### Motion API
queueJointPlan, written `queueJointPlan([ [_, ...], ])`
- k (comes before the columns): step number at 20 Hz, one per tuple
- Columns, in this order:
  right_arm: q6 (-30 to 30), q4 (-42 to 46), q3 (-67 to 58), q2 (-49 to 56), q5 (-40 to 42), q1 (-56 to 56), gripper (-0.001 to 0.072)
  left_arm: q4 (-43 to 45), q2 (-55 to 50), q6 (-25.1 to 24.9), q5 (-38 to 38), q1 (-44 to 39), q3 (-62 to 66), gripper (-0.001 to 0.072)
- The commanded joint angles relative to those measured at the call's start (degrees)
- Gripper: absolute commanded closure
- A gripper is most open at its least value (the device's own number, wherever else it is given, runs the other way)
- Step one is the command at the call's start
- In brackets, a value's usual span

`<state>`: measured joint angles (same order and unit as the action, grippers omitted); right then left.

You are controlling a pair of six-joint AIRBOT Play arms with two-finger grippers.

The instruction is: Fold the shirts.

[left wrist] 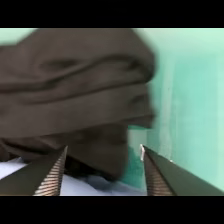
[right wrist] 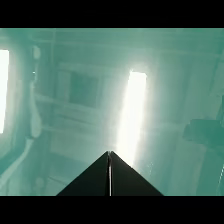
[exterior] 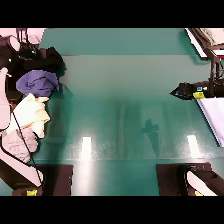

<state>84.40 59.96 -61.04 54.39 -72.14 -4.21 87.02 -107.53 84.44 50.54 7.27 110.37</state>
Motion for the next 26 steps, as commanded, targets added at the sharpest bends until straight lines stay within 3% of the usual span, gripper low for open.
queueJointPlan([
  [1,0.04,-0.02,-0.02,0.04,0.15,0.04,0.0692,-3.04,-6.32,-3.58,-3.32,1.55,0.0,0.0127],
  [11,0.28,-0.04,-0.02,0.04,0.15,0.04,0.0693,-7.23,-10.16,-8.41,-10.54,1.53,0.11,0.0129],
  [12,1.01,-0.02,-0.02,0.04,0.15,0.04,0.0693,-7.82,-10.16,-8.41,-10.12,1.53,0.11,0.0187],
  [15,1.16,-0.02,-0.02,0.04,-0.02,0.04,0.0693,-8.02,-10.14,-8.46,-9.38,1.53,0.11,0.0679],
  [22,1.25,-0.07,-0.02,0.04,-0.02,0.04,0.0693,-8.17,-5.75,-7.98,-6.32,1.53,3.26,0.0687],
  [26,1.25,-0.04,-0.02,0.04,0.09,0.04,0.0693,-13.55,1.16,-7.98,-4.15,1.42,4.85,0.0688],
])
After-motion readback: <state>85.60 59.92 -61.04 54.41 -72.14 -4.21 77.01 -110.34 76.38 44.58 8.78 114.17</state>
